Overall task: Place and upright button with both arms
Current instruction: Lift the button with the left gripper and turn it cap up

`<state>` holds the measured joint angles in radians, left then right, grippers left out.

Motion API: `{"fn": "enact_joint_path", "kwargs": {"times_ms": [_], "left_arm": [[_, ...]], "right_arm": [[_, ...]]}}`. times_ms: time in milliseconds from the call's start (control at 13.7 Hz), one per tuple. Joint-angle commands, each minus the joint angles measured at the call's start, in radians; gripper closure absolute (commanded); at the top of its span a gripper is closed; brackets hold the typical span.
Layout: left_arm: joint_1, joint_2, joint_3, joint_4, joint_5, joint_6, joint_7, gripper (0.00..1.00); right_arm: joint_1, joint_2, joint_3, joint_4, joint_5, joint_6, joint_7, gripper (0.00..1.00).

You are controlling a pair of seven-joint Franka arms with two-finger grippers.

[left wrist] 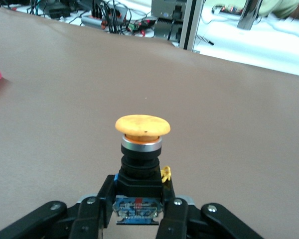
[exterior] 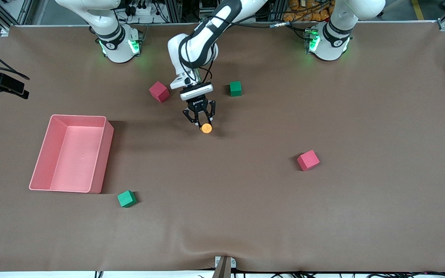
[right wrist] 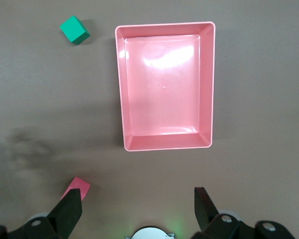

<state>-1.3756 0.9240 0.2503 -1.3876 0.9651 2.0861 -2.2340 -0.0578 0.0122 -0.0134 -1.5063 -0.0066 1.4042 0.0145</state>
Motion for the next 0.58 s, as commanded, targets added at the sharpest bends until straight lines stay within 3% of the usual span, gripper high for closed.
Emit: {"fn": "enact_joint_path", "kwargs": {"times_ms": [0,146,510], "left_arm": [[-0.039,0.036,0.01,-0.022,0.125,-0.011,-0.097,1.0],[-0.042,0.044,0.006,-0.045,0.208,-0.087,-0.16,1.0],[-0.063,0.114,-0.014,-0.044,0.241,-0.109,-0.212,0.99]], "right_arm": [[0.004,0.003,-0.002,0.005,-0.016,-0.007,0.016,0.0],[0.003,0.003,-0.003,0.003,-0.016,-0.007,0.016,0.0],[0.006,0.003,-0.003,0.001,-0.016,-0.005,0.016,0.0]]}}
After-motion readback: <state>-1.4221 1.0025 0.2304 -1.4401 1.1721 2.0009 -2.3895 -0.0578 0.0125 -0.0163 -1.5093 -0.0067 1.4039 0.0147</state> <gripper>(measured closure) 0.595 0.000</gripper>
